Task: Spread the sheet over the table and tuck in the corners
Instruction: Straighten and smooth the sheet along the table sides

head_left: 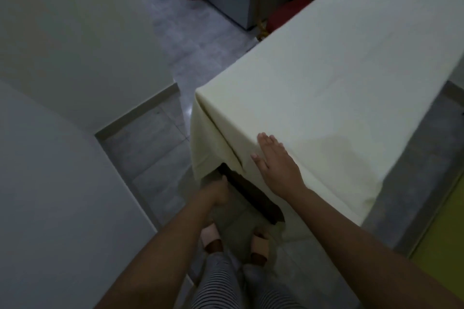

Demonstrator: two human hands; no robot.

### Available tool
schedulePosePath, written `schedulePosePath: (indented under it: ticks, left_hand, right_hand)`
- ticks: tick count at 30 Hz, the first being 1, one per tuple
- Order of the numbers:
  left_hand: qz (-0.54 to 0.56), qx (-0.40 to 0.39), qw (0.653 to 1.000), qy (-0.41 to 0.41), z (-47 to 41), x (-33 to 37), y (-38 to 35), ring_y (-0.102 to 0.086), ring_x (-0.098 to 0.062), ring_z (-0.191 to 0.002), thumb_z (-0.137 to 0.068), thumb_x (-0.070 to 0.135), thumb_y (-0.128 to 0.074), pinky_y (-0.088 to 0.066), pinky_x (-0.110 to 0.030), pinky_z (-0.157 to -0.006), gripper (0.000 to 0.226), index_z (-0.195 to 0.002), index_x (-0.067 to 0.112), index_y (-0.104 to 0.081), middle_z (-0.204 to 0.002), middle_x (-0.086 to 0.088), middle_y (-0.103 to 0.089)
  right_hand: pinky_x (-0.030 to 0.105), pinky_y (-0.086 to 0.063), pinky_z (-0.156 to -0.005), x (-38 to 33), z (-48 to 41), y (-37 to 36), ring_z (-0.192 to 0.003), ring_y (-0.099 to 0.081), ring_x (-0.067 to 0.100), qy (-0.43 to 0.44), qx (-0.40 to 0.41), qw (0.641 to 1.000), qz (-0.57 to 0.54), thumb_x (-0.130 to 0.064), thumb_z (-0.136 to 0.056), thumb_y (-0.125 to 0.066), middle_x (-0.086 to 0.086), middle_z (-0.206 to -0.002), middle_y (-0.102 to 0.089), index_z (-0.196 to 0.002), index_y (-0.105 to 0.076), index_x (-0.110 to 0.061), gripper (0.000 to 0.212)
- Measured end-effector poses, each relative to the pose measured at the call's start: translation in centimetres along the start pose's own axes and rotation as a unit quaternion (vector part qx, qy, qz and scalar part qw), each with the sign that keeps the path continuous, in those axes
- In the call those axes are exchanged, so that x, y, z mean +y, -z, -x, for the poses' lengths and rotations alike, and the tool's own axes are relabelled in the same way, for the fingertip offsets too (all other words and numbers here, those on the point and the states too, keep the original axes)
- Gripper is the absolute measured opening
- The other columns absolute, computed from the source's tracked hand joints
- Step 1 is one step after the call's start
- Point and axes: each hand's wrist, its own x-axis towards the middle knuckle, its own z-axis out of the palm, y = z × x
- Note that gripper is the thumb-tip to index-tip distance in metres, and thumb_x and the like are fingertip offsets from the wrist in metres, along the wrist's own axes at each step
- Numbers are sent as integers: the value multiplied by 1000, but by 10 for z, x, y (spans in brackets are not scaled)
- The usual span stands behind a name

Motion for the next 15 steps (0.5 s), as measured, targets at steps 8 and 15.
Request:
schedulePosePath:
  ticks: [8,15]
  left_hand:
    - [168,398,874,-222,46,93,103,-55,-10,-92,-97,23,-39,-39,-20,-70,28,-118,25,-57,-114,2,-64]
    - [-204,131,887,-394,20,174,33,-41,-23,-131,-100,24,-38,-32,-32,-105,39,-137,13,-46,-145,-7,-43]
  right_hand:
    - [29,-43,-89,48,98,3,-105,-57,21,-199,328,909,-162,-9,-95,-46,2,-109,-65,-108,-65,-13,23]
    - [31,-43,-67,55,162,-19,-82,-52,17,-363,501,766,-173,4,-85,-51,0,-89,-53,-88,-57,-12,17]
